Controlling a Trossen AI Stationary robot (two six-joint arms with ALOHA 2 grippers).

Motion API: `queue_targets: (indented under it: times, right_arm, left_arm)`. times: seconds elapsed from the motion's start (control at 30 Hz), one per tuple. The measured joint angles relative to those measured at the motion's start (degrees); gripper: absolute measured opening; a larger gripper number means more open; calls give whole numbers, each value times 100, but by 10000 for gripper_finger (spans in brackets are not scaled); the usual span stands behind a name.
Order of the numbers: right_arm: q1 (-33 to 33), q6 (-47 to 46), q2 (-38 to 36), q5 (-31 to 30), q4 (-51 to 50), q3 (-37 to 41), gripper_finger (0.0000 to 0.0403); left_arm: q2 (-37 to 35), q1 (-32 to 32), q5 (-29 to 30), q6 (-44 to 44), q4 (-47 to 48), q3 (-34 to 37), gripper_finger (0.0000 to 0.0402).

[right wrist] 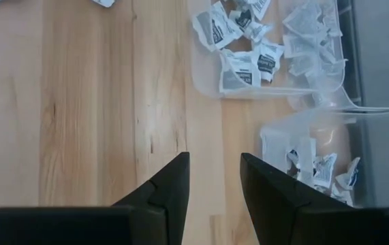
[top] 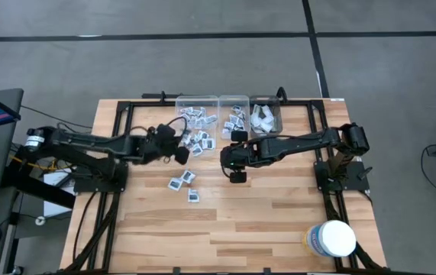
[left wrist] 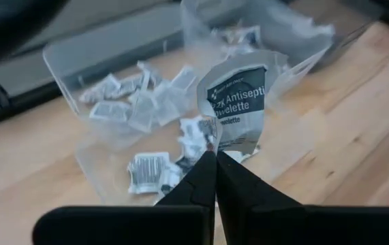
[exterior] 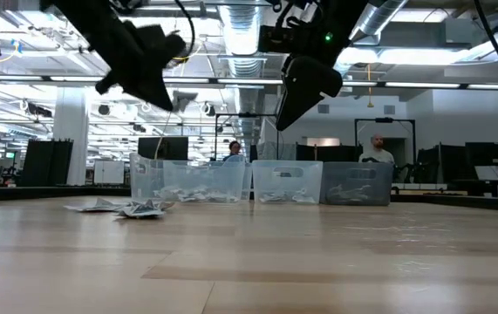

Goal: Pick & Place First Aid Supplies
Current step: Put the towelette pack into the bottom transparent bin

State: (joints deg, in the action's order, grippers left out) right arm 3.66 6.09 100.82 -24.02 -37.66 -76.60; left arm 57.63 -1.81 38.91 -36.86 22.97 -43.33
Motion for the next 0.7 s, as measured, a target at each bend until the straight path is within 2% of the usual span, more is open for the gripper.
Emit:
queue_targets:
  times: [0.1, 0.37, 0.7]
  right_arm:
    - [-4, -12, 0, 1, -8, 0, 124]
    - [2, -112, 0, 1, -144, 0, 124]
    - [2, -117, 0, 1, -160, 0, 124]
  left_arm:
    - [228, 343, -322, 20, -17, 0, 8]
    - [606, 552, -351, -101, -71, 0, 13]
    - [620, 552, -626, -107, -95, 0, 84]
